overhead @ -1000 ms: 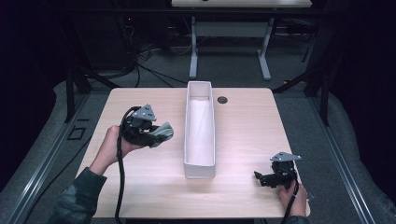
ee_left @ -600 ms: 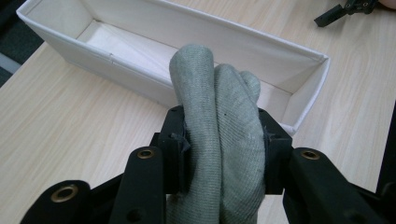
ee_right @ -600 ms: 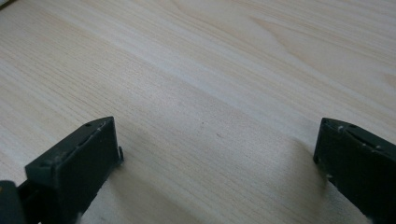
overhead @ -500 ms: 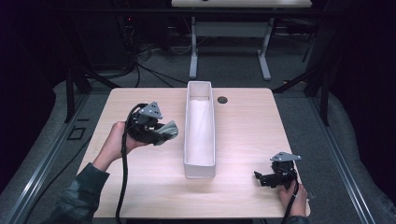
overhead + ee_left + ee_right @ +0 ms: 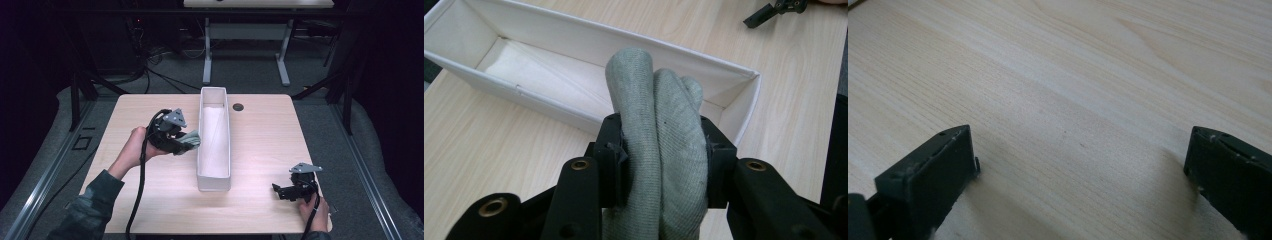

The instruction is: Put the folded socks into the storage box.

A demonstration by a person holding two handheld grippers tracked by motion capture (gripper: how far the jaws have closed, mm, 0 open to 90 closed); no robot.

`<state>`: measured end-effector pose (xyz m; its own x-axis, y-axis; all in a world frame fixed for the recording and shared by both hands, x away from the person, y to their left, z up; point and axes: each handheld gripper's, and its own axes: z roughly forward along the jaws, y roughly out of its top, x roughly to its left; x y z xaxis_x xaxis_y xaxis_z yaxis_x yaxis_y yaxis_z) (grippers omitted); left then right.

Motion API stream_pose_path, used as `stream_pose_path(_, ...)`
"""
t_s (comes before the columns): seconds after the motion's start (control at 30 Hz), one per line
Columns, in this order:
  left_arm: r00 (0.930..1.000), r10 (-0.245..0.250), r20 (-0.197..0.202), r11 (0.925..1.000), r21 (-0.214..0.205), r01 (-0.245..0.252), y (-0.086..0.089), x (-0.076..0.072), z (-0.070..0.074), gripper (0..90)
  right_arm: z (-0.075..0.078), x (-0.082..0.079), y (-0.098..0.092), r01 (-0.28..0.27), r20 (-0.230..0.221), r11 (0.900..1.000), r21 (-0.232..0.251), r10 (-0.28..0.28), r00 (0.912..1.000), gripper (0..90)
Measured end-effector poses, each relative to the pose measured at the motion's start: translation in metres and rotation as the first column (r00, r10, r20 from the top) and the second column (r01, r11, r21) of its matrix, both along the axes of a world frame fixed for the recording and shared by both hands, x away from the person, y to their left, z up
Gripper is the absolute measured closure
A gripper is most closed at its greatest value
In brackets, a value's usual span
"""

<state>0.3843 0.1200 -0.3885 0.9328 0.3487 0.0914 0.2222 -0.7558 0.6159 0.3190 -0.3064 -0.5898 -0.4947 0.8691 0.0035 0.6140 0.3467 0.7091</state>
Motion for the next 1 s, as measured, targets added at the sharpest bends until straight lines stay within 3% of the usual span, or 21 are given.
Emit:
stream_pose_path(0.43, 0.9985, -0.053, -0.014, 0.9985, 0.013, 0.054, -0.022, 0.001, -0.007, 62.3, 0.0, 0.0, 0.0, 0.0, 0.0, 1.0, -0.001, 0.0, 1.0, 0.0)
stream_pose_path(1.0, 0.9897, -0.133, -0.053, 0.9907, 0.02, 0.134, -0.051, 0.002, -0.025, 62.1, 0.0, 0.0, 0.0, 0.0, 0.0, 1.0, 0.0, 0.0, 1.0, 0.0)
